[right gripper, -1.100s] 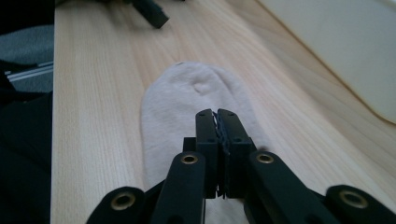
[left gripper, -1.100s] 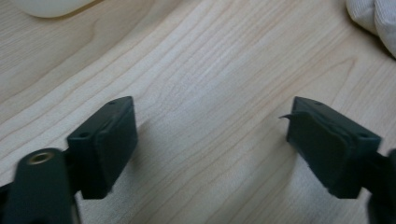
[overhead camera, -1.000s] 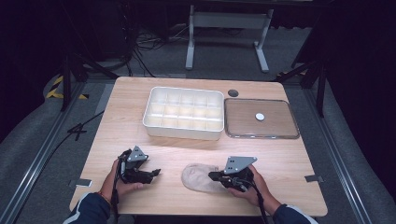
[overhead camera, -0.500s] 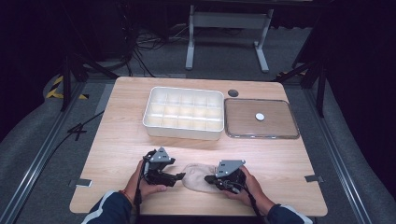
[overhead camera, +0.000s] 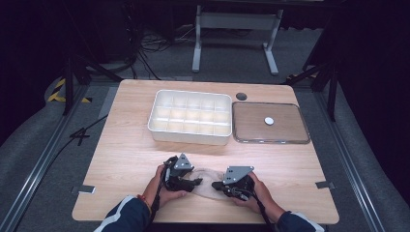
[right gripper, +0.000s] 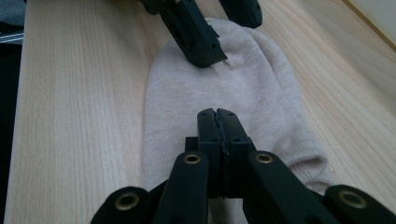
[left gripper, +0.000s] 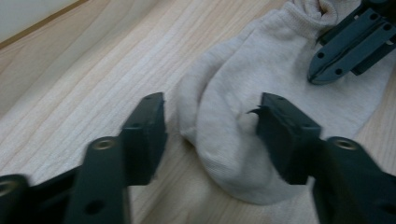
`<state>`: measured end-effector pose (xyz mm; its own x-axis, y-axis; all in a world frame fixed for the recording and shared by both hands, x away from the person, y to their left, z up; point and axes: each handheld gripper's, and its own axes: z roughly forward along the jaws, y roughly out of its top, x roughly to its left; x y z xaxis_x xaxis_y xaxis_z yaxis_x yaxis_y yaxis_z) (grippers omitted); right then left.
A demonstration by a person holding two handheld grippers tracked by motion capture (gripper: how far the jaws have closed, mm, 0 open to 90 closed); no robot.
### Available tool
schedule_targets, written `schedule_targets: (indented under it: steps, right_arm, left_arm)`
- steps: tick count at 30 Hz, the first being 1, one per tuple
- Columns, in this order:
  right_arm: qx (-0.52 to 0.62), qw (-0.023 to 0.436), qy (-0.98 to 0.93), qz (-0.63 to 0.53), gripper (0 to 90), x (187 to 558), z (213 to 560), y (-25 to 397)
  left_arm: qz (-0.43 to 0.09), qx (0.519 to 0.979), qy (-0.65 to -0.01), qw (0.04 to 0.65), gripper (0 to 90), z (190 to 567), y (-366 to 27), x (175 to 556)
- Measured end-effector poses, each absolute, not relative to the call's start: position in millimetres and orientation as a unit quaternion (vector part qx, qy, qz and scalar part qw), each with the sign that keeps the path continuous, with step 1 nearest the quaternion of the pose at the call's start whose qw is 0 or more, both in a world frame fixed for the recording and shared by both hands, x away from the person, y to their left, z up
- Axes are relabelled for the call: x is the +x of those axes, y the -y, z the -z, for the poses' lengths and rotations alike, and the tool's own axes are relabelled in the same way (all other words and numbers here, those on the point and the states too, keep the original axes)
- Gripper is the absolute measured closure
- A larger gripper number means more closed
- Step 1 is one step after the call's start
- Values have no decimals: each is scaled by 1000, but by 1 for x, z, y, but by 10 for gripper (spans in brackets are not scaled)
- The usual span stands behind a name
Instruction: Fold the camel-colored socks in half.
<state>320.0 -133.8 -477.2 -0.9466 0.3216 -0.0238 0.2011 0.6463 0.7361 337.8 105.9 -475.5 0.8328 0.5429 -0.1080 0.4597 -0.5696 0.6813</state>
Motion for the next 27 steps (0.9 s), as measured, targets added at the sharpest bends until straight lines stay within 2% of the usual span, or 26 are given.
schedule_targets:
  steps: [1,3,4,5,7,15,27]
  right_arm:
    - [144,78,-904,-394,894,320,477,134]
    - [144,76,-904,-396,894,320,477,134]
    - [144,76,-904,-396,894,320,477,134]
    - [145,75,-904,-395,894,320,477,134]
    - [147,80,-905,-390,892,321,476,134]
    - [159,98,-902,-389,890,325,471,128]
    - [171,104,-907,-371,895,336,473,112]
  left_arm:
    - [-53,887,-279,364,523,475,-107,338]
    - [-32,885,-278,372,654,475,-112,340]
    - [-32,885,-278,372,696,475,-112,340]
    - [-26,884,-277,376,696,475,-112,341]
    - [-25,887,-268,376,794,475,-111,338]
    - [-37,890,-259,374,807,472,-110,333]
    - [-38,871,-247,424,809,459,-112,327]
